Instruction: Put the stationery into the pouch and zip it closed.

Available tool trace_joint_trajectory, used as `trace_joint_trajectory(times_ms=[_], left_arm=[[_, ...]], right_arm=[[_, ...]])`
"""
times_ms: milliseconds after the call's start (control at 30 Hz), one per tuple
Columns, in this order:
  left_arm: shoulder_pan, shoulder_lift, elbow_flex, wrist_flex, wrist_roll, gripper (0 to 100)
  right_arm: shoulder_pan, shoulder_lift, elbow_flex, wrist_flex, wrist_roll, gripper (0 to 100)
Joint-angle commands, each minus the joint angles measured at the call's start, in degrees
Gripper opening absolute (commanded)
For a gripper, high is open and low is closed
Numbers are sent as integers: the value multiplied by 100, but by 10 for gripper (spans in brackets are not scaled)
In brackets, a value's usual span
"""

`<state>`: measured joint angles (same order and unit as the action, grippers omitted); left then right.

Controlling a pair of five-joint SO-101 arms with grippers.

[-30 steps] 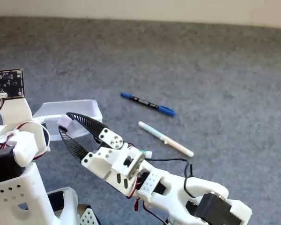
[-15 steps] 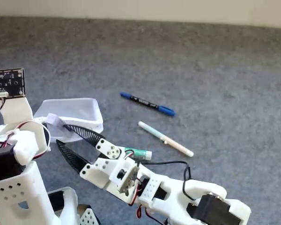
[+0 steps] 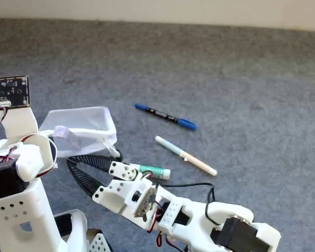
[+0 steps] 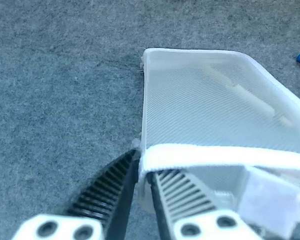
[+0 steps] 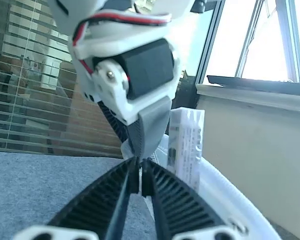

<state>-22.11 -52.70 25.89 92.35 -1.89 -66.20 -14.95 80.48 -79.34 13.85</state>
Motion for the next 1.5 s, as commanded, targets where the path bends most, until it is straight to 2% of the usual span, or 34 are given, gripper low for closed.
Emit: trace_joint_trajectory(times_ms=[0, 67, 200, 267, 367, 700, 833, 1033, 1267, 1467], left_arm=[[92, -4, -4, -132, 26, 5], [92, -4, -4, -132, 26, 5], [92, -4, -4, -132, 26, 5], [92, -4, -4, -132, 26, 5], [92, -4, -4, -132, 26, 5], [92, -4, -4, -132, 26, 5], [92, -4, -4, -132, 26, 5], [92, -4, -4, -132, 26, 5], [92, -4, -4, -141, 26, 5], [92, -4, -4, -158, 26, 5]], right_arm=[[-40, -57, 4, -13, 53, 5], [-40, -57, 13, 22, 53, 5], [66, -57, -40, 734, 18, 5], [242, -57, -40, 936, -255, 5], [532, -66, -48, 971, -712, 5], [629, -57, -505, 1200, -835, 5], [760, -57, -884, 1279, -1468, 5], [963, -66, -1420, 2510, -1943, 5], [936, -119, -1455, 3222, -1952, 5], [954, -1138, -1429, 4462, -1978, 5]])
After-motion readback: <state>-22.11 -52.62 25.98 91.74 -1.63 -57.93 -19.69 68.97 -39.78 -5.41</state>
